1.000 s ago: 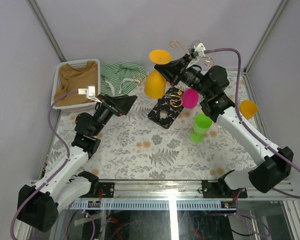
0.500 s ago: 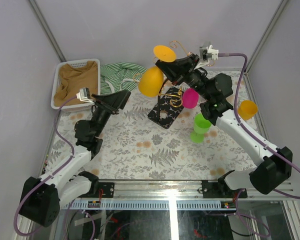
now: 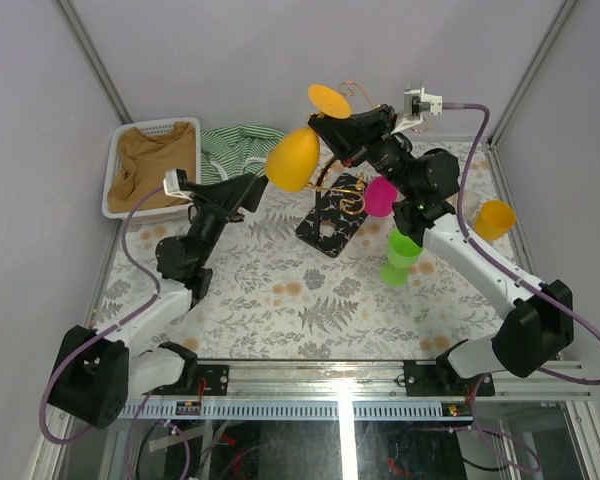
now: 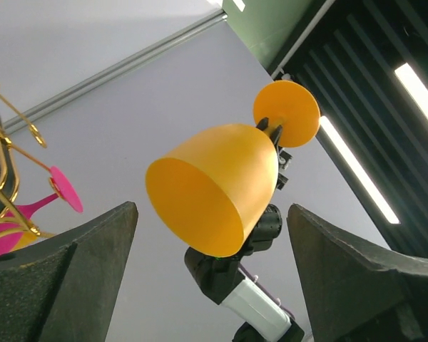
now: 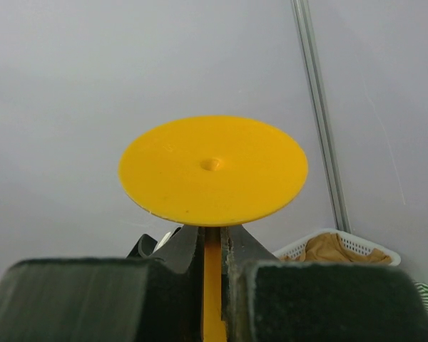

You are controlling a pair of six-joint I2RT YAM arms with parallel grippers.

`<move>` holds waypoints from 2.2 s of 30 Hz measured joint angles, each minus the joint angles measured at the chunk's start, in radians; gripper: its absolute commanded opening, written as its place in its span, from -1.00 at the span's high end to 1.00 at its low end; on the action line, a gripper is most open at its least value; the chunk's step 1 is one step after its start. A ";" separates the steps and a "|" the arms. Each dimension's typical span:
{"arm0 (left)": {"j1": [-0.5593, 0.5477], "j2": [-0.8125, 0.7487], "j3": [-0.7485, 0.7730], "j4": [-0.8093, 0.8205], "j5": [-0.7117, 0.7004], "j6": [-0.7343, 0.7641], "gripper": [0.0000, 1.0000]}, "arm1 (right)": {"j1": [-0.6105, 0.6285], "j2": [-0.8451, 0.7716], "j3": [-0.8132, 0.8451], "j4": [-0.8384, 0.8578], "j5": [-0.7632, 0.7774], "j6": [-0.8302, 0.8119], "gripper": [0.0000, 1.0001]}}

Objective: Place the wine glass upside down on the wine glass rack
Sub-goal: Turn the wine glass upside down at the wine rack.

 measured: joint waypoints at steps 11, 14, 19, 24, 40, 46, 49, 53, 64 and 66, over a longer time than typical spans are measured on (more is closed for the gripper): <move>0.000 0.081 0.050 0.116 0.048 -0.059 0.06 | 0.008 0.037 -0.004 0.025 -0.002 0.031 1.00; 0.000 0.095 0.053 0.142 0.058 -0.070 0.26 | 0.008 0.041 -0.006 0.042 -0.002 0.038 1.00; 0.000 0.133 0.055 0.202 0.069 -0.097 0.39 | 0.009 0.059 -0.006 0.079 -0.002 0.066 1.00; 0.000 0.158 0.056 0.233 0.072 -0.116 0.64 | 0.010 0.086 -0.006 0.109 -0.002 0.098 1.00; 0.000 0.169 0.072 0.299 0.072 -0.142 1.00 | 0.010 0.095 -0.026 0.145 0.027 0.134 0.45; 0.000 0.171 0.085 0.303 0.058 -0.142 1.00 | 0.011 0.095 -0.046 0.169 0.030 0.135 0.25; 0.000 0.175 0.089 0.303 0.051 -0.143 1.00 | 0.013 0.098 -0.055 0.190 0.036 0.138 0.11; 0.000 0.190 0.098 0.303 0.040 -0.150 1.00 | 0.017 0.106 -0.063 0.224 0.053 0.142 -0.02; 0.000 0.222 0.164 0.303 0.029 -0.180 1.00 | 0.049 0.150 -0.067 0.293 0.128 0.129 0.17; 0.000 0.224 0.168 0.303 0.029 -0.187 1.00 | 0.052 0.158 -0.067 0.305 0.149 0.124 0.37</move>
